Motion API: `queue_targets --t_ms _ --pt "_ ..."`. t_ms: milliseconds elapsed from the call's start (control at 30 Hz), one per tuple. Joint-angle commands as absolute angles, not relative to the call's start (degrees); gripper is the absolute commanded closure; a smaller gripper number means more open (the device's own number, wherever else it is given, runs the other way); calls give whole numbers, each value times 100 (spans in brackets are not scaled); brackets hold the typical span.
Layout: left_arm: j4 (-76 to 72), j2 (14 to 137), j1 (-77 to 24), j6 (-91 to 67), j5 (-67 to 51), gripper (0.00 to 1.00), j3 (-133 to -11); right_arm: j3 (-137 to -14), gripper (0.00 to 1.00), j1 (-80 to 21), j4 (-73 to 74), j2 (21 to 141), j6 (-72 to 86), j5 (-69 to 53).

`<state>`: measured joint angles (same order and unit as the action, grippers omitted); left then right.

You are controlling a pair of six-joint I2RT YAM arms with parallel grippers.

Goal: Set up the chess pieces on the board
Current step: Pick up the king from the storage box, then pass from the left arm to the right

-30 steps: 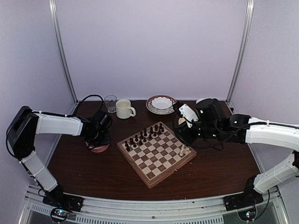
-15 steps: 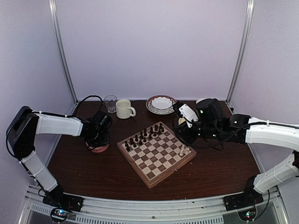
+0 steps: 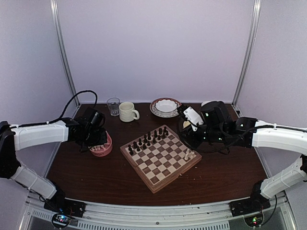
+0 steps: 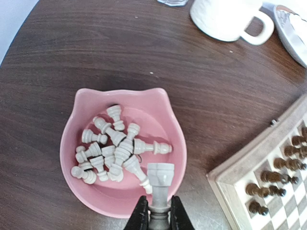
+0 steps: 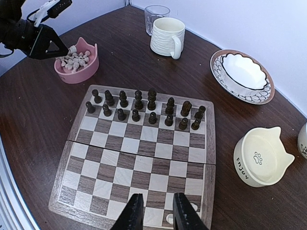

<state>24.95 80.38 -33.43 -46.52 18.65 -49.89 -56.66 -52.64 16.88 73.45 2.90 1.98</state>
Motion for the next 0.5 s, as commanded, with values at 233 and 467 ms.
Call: queue_targets --t_ms 233,467 --pt "2427 7302 -3391 -3612 -741 100 -4494 -5575 75 -5291 1479 7200 79 -578" --pt "2088 6784 -4000 -3415 -1752 100 -3992 -5462 75 -5304 1284 7171 -117 -1273"
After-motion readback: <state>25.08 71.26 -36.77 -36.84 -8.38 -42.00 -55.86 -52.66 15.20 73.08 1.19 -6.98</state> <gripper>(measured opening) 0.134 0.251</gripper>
